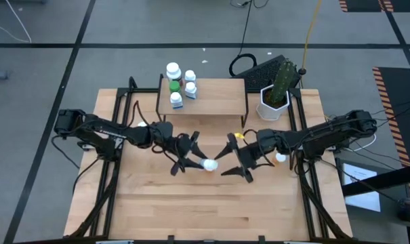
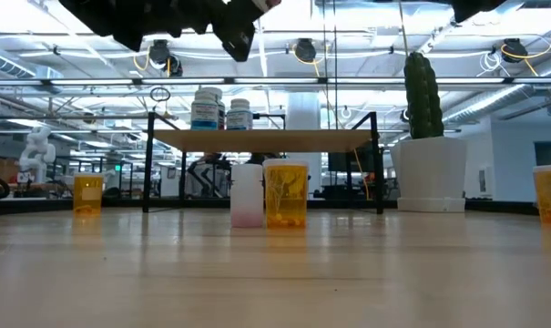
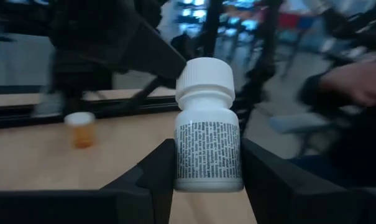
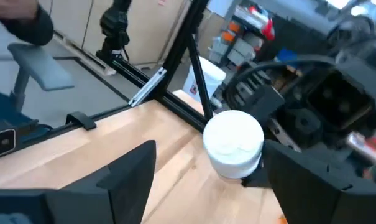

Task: Pick and place medicine bottles onto shelf by color
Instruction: Put the white red pill bottle on the shelf

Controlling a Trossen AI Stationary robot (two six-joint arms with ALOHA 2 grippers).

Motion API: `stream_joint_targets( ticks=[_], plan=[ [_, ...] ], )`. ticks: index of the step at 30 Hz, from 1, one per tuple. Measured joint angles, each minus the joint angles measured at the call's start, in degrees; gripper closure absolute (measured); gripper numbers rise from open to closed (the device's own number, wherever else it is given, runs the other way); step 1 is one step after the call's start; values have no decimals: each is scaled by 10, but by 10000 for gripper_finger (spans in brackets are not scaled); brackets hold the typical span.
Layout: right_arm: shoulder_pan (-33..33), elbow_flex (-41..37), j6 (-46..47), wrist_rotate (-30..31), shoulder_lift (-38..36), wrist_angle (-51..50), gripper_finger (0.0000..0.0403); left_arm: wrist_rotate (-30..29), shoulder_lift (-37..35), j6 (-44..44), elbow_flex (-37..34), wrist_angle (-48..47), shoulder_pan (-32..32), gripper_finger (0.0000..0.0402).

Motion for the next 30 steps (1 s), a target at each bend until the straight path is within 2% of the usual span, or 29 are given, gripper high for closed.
stream_joint_targets(
  ticks=[5,14,21,25,30],
  plan=[
    [12,0,-51,-2,7,30,134,47,0,-33,0,17,5,239],
    [5,2,-135,-3,66,93,149,32,1,-65,0,15,-7,238],
    [3,19,-154,-7,82,116,155,30,1,-89,0,7,-5,242],
    [3,25,-154,-20,82,111,180,30,1,-96,0,6,-6,242],
    [-4,27,-149,-17,82,97,232,17,1,-105,0,2,-6,240]
  ],
)
